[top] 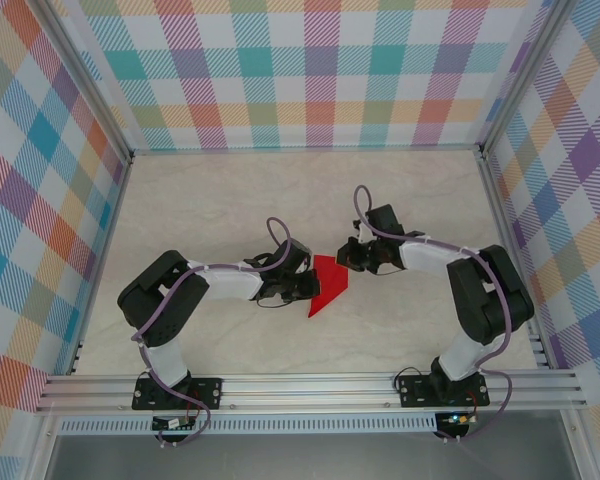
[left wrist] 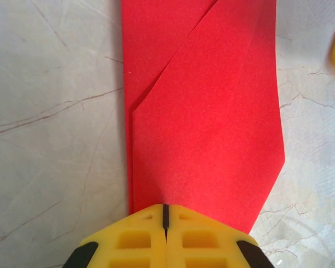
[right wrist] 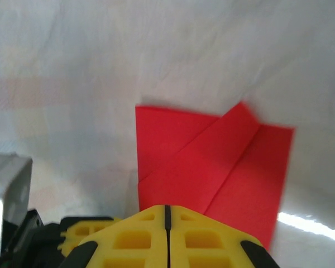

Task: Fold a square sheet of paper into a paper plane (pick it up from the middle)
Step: Fourth fold the wing at the center of the table.

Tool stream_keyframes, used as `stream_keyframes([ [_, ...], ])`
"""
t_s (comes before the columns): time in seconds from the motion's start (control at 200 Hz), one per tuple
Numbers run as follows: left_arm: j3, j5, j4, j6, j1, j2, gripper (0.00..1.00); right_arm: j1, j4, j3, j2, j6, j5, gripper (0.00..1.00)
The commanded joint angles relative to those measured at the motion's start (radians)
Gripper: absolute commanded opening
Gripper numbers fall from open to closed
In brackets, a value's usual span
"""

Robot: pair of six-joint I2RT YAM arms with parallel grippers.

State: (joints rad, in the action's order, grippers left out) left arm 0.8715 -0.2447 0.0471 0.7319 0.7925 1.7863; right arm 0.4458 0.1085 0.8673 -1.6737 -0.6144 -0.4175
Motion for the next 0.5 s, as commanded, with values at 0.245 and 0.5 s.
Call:
stream_keyframes([
  [0.245,-0.054,0.050,-0.218,-0.014,0.007,0.039,0.00,0.083,-0.045,-0.013,-0.103,-0.066,-0.034,0.06],
  [0.5,-0.034,0.003,-0.195,-0.046,0.004,0.022,0.00,0.082,0.030,-0.004,-0.163,-0.057,0.023,0.05],
])
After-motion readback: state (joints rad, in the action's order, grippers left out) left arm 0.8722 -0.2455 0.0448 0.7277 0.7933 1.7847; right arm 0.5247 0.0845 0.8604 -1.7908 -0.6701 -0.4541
